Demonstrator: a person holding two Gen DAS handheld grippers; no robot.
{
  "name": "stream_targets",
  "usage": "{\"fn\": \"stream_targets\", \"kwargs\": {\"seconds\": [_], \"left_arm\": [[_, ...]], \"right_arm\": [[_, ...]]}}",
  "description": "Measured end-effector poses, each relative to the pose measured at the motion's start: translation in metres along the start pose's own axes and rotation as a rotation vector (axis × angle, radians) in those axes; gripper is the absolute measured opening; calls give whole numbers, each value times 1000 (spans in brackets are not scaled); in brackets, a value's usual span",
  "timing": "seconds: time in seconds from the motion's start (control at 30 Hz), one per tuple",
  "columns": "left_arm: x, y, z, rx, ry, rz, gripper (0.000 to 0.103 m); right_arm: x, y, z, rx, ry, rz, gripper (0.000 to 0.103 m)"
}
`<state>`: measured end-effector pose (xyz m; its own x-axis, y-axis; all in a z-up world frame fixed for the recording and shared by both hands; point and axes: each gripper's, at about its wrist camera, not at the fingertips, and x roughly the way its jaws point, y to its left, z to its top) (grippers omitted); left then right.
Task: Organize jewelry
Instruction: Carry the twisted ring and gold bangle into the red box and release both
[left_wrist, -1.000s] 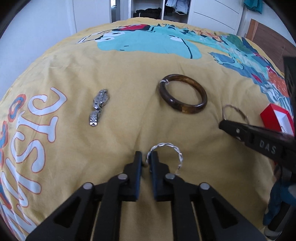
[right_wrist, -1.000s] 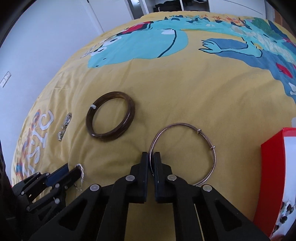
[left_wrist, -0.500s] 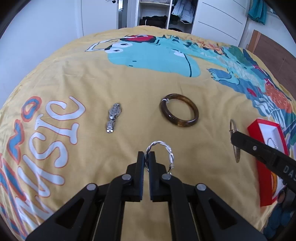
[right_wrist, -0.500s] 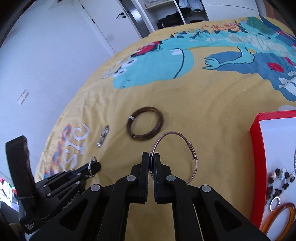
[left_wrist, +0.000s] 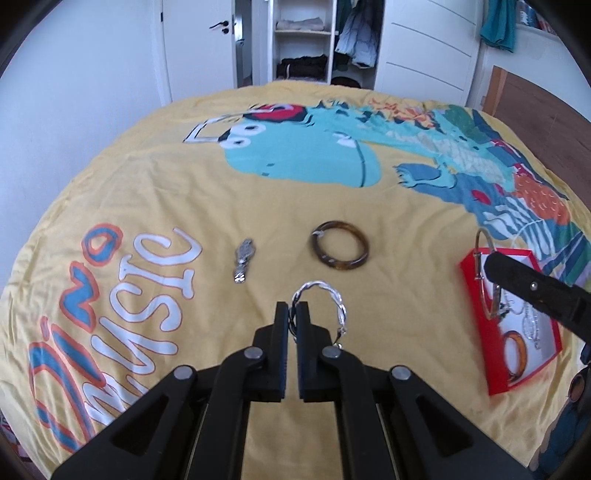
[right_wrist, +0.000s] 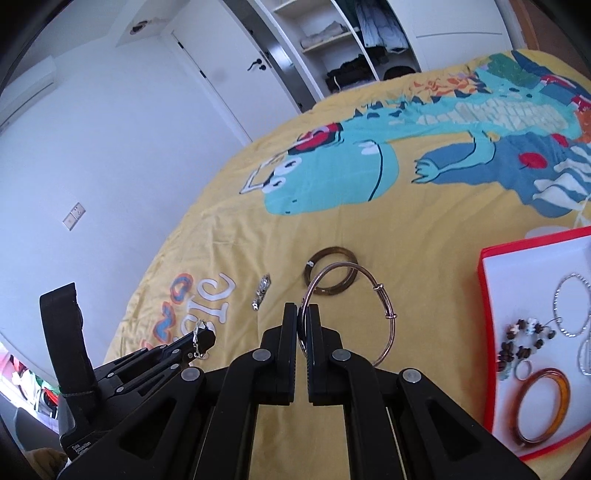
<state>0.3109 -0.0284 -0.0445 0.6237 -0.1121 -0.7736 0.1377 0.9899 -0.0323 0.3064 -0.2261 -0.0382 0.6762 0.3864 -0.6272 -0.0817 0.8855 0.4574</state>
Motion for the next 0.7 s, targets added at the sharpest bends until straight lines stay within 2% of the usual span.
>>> {"fn": "stream_targets", "kwargs": {"seconds": [0.2,0.4,0.53,0.7], "left_arm": [[-13,-47,8,44,-19,-53,3],[-4,-123,12,118,-11,-138,3],[15,-182,11,182,9,-200,3],[47,-233,7,223,47,-232,3]], "right_arm": [[-41,-26,8,-4,-52,-48,4],[-72,-86,13,0,-66,-155,4],[-78,-131,13,13,-46,-218,4],[-65,-178,10,29,-1,-285,4]]}}
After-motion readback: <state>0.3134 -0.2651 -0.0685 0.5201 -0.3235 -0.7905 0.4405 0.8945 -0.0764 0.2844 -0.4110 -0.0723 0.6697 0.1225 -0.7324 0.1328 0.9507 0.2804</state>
